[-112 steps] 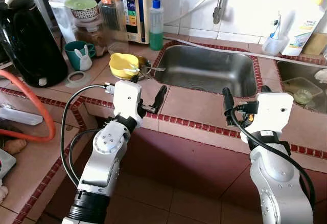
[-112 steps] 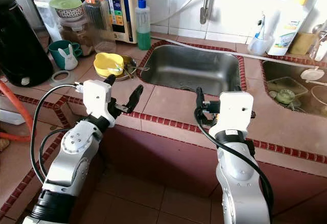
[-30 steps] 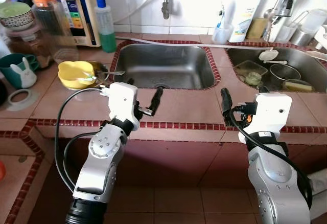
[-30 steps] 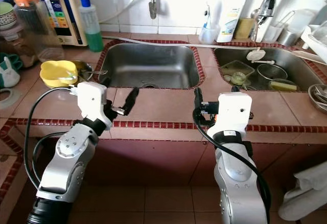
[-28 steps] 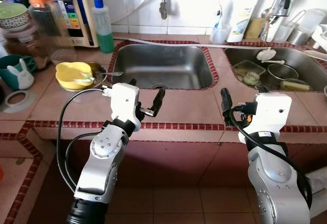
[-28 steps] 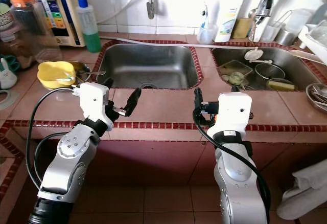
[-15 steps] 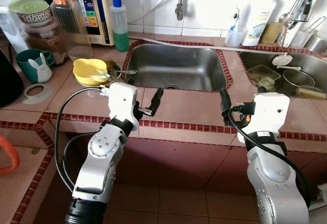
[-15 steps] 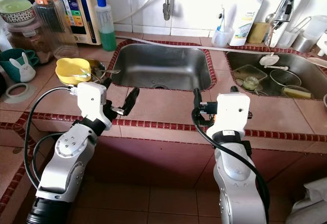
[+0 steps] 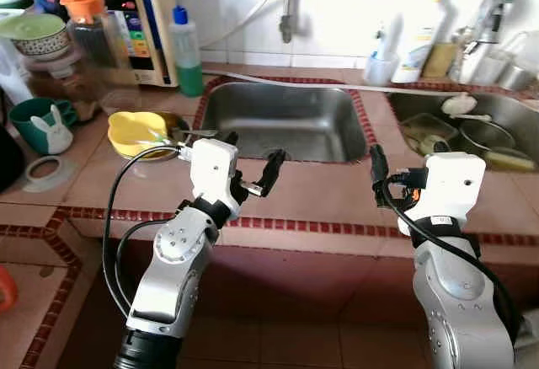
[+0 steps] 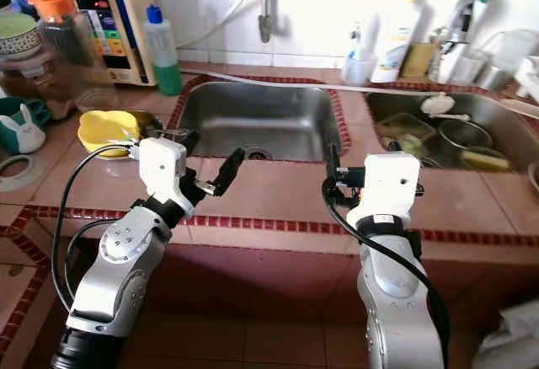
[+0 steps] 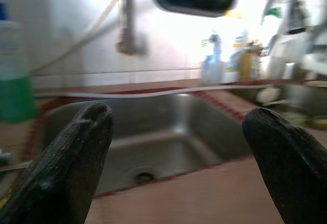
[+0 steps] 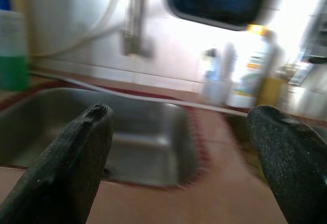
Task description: Kitchen organization
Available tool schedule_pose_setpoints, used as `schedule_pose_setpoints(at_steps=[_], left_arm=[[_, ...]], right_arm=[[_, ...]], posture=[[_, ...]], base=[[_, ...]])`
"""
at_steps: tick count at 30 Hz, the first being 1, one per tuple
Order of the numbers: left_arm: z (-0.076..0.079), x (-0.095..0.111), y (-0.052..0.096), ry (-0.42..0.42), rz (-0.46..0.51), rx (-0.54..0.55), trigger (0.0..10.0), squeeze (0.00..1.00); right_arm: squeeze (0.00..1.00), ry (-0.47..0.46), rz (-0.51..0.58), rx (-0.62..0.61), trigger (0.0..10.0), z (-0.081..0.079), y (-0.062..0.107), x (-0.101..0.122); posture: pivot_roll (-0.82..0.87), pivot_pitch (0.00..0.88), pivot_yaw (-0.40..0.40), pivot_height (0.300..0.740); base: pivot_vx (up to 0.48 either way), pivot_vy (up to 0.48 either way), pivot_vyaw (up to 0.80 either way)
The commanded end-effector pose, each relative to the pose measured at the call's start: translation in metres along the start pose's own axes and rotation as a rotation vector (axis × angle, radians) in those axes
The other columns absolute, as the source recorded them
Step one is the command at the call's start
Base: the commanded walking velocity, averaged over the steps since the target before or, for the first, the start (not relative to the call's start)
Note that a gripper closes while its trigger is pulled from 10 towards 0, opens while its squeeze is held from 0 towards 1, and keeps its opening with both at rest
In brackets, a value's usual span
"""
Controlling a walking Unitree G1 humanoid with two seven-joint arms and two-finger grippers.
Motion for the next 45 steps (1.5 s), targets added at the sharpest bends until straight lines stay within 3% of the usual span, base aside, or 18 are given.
schedule_pose_setpoints(at_steps=[1, 10, 33, 45], left_arm=[[0.0071, 0.0048, -0.0036, -0.002, 0.015, -0.026, 10.0, 0.00], [0.0089, 0.0046, -0.0030, 0.003, 0.019, -0.031, 10.0, 0.00], [0.0127, 0.0026, -0.0036, -0.008, 0.013, -0.028, 10.0, 0.00], [0.0136, 0.0016, -0.0047, 0.007, 0.009, -0.033, 10.0, 0.00]], right_arm=[[0.00, 0.012, -0.007, -0.023, 10.0, 0.0077, 0.0017, -0.0025], [0.00, 0.012, -0.009, -0.022, 10.0, 0.0077, 0.0021, -0.0028], [0.00, 0.011, -0.011, -0.020, 10.0, 0.0072, 0.0018, -0.0042], [0.00, 0.014, -0.012, -0.022, 10.0, 0.0081, 0.0021, -0.0040]], posture=[[0.04, 0.000, 0.000, 0.740], [0.04, 0.000, 0.000, 0.740], [0.04, 0.000, -0.005, 0.740], [0.04, 0.000, -0.004, 0.740]], base=[[0.356, 0.000, 0.00], [0.348, 0.000, 0.00], [0.000, 0.000, 0.00], [0.000, -0.382, 0.00]])
Point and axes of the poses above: a point about 5 cm out from each wrist's last joint towards the gripper, its own y axis pointing back from the gripper into the wrist, its own x axis along the axis of the wrist's last joint, z = x × y, the point moved 4 cm from there along -y, pointing out of the wrist towards the gripper, and after that the axes turned 15 degrees about y, right-handed, at the moved point
